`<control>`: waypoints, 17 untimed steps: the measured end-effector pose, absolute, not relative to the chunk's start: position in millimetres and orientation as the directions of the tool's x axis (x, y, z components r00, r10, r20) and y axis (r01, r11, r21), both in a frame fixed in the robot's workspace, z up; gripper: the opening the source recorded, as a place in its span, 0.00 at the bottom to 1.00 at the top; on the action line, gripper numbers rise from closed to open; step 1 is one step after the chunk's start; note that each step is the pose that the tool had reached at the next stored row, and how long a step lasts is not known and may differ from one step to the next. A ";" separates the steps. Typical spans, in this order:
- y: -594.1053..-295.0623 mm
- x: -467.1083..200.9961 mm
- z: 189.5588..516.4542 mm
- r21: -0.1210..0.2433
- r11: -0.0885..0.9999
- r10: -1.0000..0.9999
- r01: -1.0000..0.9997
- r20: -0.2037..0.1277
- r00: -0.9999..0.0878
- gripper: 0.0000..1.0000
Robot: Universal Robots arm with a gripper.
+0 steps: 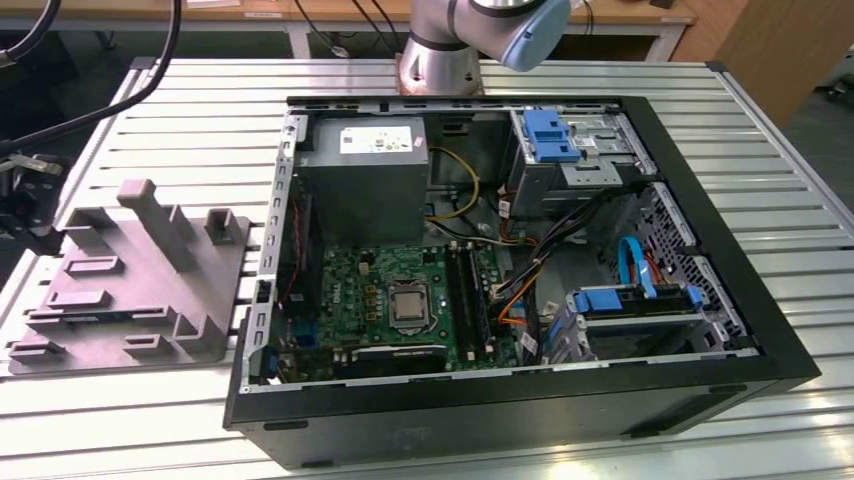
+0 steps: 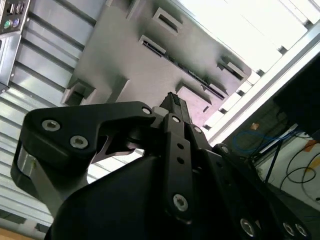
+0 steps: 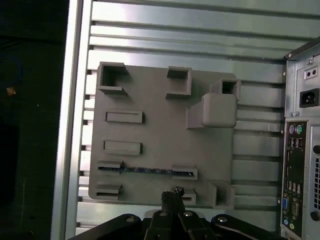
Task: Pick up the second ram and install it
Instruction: 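Pick up the second ram and move it above second insertion slot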
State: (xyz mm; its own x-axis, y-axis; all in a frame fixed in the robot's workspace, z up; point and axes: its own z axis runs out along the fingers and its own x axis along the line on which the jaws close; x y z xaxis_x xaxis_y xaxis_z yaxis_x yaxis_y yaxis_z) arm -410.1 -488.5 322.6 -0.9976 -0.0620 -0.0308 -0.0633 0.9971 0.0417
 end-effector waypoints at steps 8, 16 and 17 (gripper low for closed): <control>-488.5 -410.0 320.4 0.042 0.977 -0.206 -0.207 -0.031 -0.978 0.10; -488.5 -410.0 318.5 0.042 0.937 -0.346 -0.347 -0.031 -0.938 0.10; -488.5 -410.1 318.2 0.042 0.931 -0.362 -0.363 -0.031 -0.932 0.10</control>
